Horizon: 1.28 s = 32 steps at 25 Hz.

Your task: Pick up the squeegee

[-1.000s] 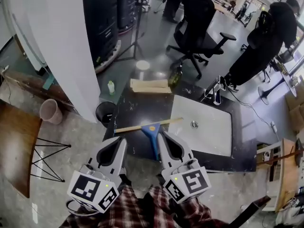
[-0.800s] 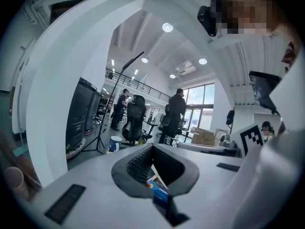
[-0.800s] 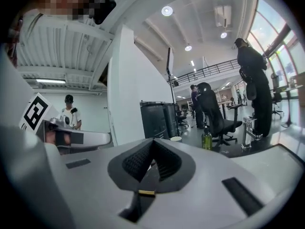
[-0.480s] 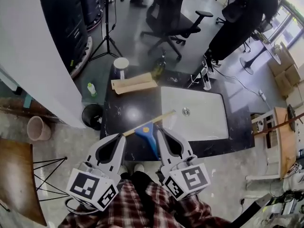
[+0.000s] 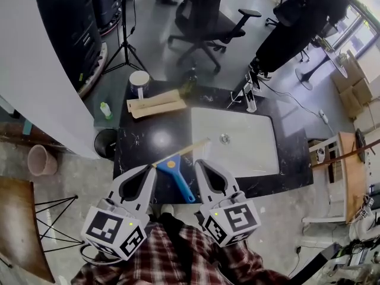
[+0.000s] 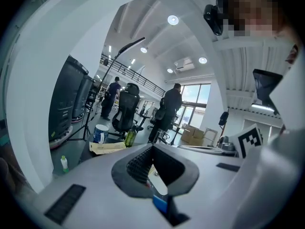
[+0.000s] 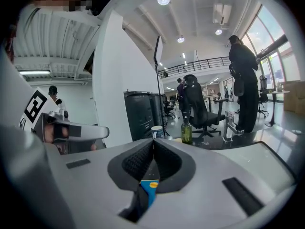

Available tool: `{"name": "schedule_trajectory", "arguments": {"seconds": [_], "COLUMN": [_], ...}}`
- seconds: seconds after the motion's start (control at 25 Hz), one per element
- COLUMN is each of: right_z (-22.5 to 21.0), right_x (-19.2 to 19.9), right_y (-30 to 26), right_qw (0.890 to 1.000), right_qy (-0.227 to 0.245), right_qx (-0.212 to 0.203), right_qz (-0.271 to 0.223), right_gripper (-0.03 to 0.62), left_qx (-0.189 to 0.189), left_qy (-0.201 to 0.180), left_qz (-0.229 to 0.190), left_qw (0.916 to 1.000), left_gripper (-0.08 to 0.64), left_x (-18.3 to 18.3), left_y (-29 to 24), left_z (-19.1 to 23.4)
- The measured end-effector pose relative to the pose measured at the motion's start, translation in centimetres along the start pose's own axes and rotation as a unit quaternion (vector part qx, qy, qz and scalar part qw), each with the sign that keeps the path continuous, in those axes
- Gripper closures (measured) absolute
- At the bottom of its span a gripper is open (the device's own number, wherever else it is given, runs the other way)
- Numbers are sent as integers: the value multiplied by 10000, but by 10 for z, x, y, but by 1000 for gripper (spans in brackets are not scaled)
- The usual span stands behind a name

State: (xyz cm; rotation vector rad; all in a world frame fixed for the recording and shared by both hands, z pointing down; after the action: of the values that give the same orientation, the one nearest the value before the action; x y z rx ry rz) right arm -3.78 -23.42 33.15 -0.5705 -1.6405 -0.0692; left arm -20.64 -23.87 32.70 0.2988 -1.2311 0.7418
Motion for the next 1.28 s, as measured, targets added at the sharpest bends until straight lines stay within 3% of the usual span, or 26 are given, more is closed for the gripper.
{"name": "schedule_trajectory", "arguments": {"seconds": [0.24, 0.52, 0.68, 0.96, 1.28], "right_z": [-6, -3, 1, 12, 1], "right_x": [0, 9, 16, 59, 115], "right_y": [-6, -15, -19, -33, -52], "right_qw": [9997, 9963, 9934, 9741, 9500], "right_qy": [-38, 147, 183, 730, 621], "right_qx": [-66, -176, -277, -357, -187], "right_qz": [241, 830, 1102, 2111, 3053], "right_gripper": [572, 429, 403, 403, 403], "left_qx": [29, 0, -14, -65, -272], "left_qy": [28, 111, 186, 402, 690], "left_qz": [-13, -16, -5, 52, 253], "left_qw": [10000, 9999, 9998, 9992, 9969], "left_gripper": [551, 551, 551, 551, 551], "left_x": [1, 6, 9, 20, 40], "left_y": [-6, -6, -3, 2, 10], "left_z": [1, 7, 12, 23, 46]}}
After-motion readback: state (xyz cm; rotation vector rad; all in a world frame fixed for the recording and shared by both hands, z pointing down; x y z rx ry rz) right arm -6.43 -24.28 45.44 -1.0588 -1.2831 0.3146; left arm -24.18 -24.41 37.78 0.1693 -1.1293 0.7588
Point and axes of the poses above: the fingertips, and each gripper's own axes: y backward along the fingers, z to its left, x out of its underside, the point moved 6 cm from there along y, backward along the fingers, and after that the axes turned 3 degrees about -y, right-handed, at the moved point
